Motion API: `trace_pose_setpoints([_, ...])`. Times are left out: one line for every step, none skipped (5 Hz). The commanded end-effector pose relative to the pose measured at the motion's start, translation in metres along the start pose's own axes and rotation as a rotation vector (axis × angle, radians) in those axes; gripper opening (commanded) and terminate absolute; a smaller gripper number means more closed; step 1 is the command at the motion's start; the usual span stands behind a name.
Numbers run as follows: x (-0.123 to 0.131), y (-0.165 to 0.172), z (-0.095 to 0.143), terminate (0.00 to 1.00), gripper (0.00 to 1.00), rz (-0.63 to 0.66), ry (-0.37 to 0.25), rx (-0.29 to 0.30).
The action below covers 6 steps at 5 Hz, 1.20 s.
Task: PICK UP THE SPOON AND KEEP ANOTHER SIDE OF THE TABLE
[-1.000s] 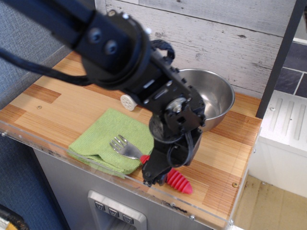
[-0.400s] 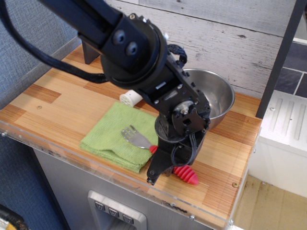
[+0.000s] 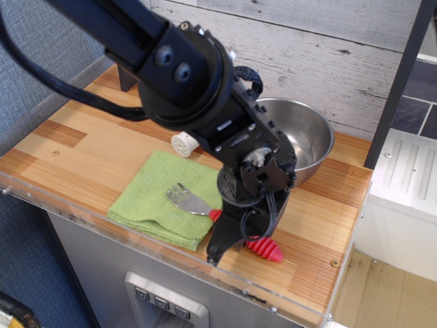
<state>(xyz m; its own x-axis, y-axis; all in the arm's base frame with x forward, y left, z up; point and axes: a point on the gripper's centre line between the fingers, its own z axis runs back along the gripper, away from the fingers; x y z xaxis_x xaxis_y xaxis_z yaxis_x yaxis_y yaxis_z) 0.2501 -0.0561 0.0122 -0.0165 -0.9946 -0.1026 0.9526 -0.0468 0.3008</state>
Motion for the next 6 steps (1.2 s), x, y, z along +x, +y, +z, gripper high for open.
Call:
trace_pose_setpoints([0.008, 0.018, 0.024, 0.00, 0.00, 0.013, -0.026, 0.102])
trace_pose_setpoints([0.014, 0.031, 0.040, 0.00, 0.00, 0.037, -0.034, 0.143])
trace_pose_setpoints([0.010, 0.039, 0.059, 0.00, 0.00, 0.119, -0.078, 0.136])
trace_pose_setpoints([0.005, 0.041, 0.083, 0.00, 0.00, 0.170, -0.113, 0.167])
trace_pose_setpoints([-0.013, 0.047, 0.109, 0.00, 0.00, 0.360, -0.101, 0.192])
trace_pose_setpoints([-0.034, 0.057, 0.114, 0.00, 0.00, 0.531, -0.017, 0.210])
